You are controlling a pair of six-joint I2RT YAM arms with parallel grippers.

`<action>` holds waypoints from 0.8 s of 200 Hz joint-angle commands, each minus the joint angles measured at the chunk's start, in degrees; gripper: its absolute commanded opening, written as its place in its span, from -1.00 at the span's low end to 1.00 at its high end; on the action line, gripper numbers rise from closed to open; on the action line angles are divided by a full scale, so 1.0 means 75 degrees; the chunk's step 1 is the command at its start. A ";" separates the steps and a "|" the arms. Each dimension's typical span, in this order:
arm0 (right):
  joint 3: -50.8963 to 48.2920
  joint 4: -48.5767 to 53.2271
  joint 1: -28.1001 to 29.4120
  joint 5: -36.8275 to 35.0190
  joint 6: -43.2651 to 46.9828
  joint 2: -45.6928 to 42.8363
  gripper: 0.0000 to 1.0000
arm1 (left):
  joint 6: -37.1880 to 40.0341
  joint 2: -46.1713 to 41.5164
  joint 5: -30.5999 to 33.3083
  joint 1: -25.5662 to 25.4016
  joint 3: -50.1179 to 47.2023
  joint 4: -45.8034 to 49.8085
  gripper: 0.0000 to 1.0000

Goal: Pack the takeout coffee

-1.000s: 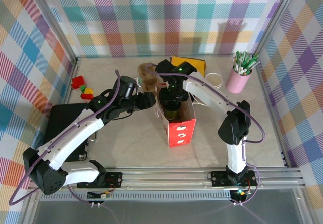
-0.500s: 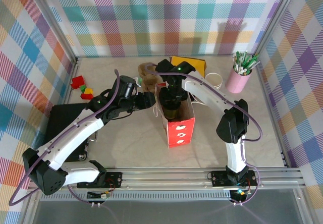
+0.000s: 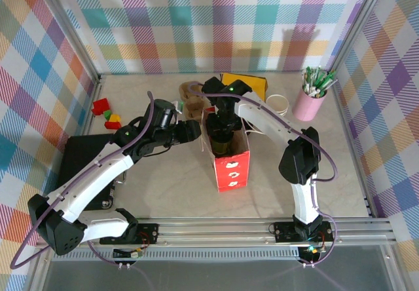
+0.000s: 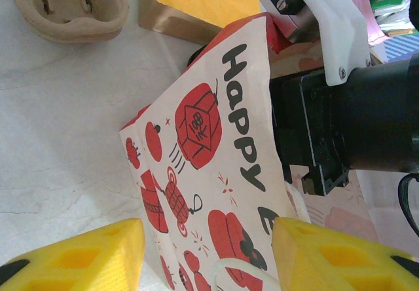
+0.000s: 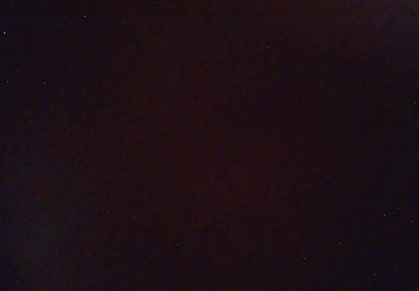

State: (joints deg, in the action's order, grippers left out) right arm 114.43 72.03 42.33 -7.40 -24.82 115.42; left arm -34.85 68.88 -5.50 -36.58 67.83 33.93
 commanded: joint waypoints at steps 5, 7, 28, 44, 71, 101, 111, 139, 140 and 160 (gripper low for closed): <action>0.0053 0.0366 -0.0018 0.0215 0.0007 -0.0108 0.22 | 0.0095 -0.0070 -0.0149 0.0072 0.0086 -0.0120 0.08; 0.0057 0.0362 -0.0018 0.0213 0.0005 -0.0125 0.22 | 0.0090 -0.0059 -0.0167 0.0072 0.0100 -0.0133 0.08; 0.0080 0.0427 -0.0024 0.0158 -0.0004 -0.0281 0.22 | 0.0013 0.0076 -0.0468 0.0072 0.0244 -0.0456 0.09; 0.0065 0.0462 -0.0018 0.0111 -0.0013 -0.0363 0.22 | -0.0051 0.0238 -0.0662 0.0072 0.0403 -0.0624 0.09; 0.0025 0.0439 -0.0019 0.0131 -0.0020 -0.0424 0.22 | -0.0169 0.0548 -0.0746 0.0072 0.0602 -0.0823 0.09; 0.0025 0.0451 -0.0018 0.0143 -0.0037 -0.0499 0.22 | -0.0318 0.0798 -0.0763 0.0072 0.0658 -0.1022 0.07; 0.0037 0.0450 -0.0018 0.0137 -0.0040 -0.0523 0.22 | -0.0341 0.0840 -0.0850 0.0072 0.0738 -0.1066 0.05; 0.0040 0.0470 -0.0021 0.0143 -0.0047 -0.0586 0.22 | -0.0382 0.0592 -0.0724 0.0072 0.0957 -0.0793 0.02; 0.0044 0.0472 -0.0014 0.0143 -0.0045 -0.0581 0.22 | -0.0381 0.0573 -0.0704 0.0072 0.0960 -0.0766 0.02; 0.0047 0.0492 -0.0018 0.0143 -0.0038 -0.0592 0.22 | -0.0302 0.0229 -0.0300 0.0072 0.1083 -0.0208 0.03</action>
State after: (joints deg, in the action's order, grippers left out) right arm 114.41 73.45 42.33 -7.35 -24.84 113.49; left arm -36.84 74.70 -10.20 -36.58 73.28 28.75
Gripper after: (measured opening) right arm 0.644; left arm 0.514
